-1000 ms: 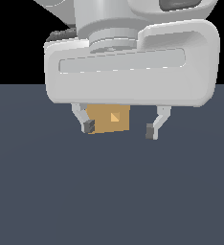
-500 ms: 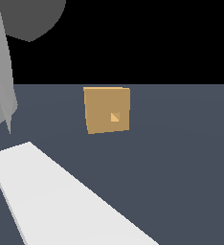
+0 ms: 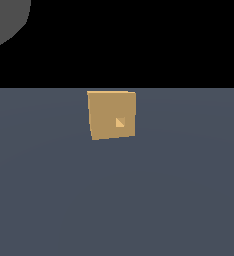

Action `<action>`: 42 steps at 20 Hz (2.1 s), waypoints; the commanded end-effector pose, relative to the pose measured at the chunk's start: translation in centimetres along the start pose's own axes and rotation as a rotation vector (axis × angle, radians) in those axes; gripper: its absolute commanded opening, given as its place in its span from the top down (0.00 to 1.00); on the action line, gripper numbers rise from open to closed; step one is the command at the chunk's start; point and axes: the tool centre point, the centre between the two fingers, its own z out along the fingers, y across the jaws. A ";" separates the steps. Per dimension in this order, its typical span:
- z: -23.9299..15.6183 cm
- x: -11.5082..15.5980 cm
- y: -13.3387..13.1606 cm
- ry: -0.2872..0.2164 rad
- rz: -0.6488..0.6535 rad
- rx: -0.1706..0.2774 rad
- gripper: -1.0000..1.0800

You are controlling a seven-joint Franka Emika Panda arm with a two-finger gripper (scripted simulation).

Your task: Insert the peg into the horizontal hole in a box.

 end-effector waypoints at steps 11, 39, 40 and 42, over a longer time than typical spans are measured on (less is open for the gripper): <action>3.4 0.1 -0.1 0.001 -0.001 0.000 0.04; 4.3 5.8 0.2 0.000 -0.145 -0.001 1.00; 4.1 7.0 0.1 0.000 -0.177 -0.001 1.00; 3.8 10.0 -0.2 0.000 -0.253 -0.001 1.00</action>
